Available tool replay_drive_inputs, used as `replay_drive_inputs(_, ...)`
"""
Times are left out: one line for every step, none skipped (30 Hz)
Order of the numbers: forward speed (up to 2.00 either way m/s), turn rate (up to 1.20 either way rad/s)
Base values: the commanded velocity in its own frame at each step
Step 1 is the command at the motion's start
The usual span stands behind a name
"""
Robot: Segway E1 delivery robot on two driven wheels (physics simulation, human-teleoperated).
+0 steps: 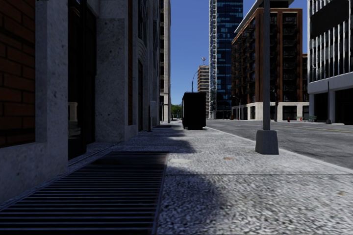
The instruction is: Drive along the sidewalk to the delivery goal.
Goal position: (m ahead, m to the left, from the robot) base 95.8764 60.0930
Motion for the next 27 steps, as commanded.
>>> replay_drive_inputs(2.00, 0.00)
replay_drive_inputs(2.00, 0.00)
replay_drive_inputs(2.00, 0.00)
replay_drive_inputs(2.00, 0.00)
replay_drive_inputs(2.00, 0.00)
replay_drive_inputs(2.00, 0.00)
replay_drive_inputs(2.00, 0.00)
replay_drive_inputs(2.00, 0.00)
replay_drive_inputs(2.00, 0.00)
replay_drive_inputs(2.00, 0.00)
replay_drive_inputs(2.00, 0.00)
replay_drive_inputs(2.00, 0.00)
replay_drive_inputs(2.00, 0.00)
replay_drive_inputs(2.00, 0.00)
replay_drive_inputs(2.00, 0.00)
replay_drive_inputs(2.00, 0.00)
replay_drive_inputs(2.00, 0.00)
replay_drive_inputs(2.00, 0.00)
replay_drive_inputs(2.00, 0.00)
replay_drive_inputs(2.00, 0.00)
replay_drive_inputs(2.00, 0.00)
replay_drive_inputs(2.00, 0.00)
replay_drive_inputs(2.00, 0.00)
replay_drive_inputs(2.00, 0.00)
replay_drive_inputs(2.00, 0.00)
replay_drive_inputs(2.00, 0.00)
replay_drive_inputs(2.00, 0.00)
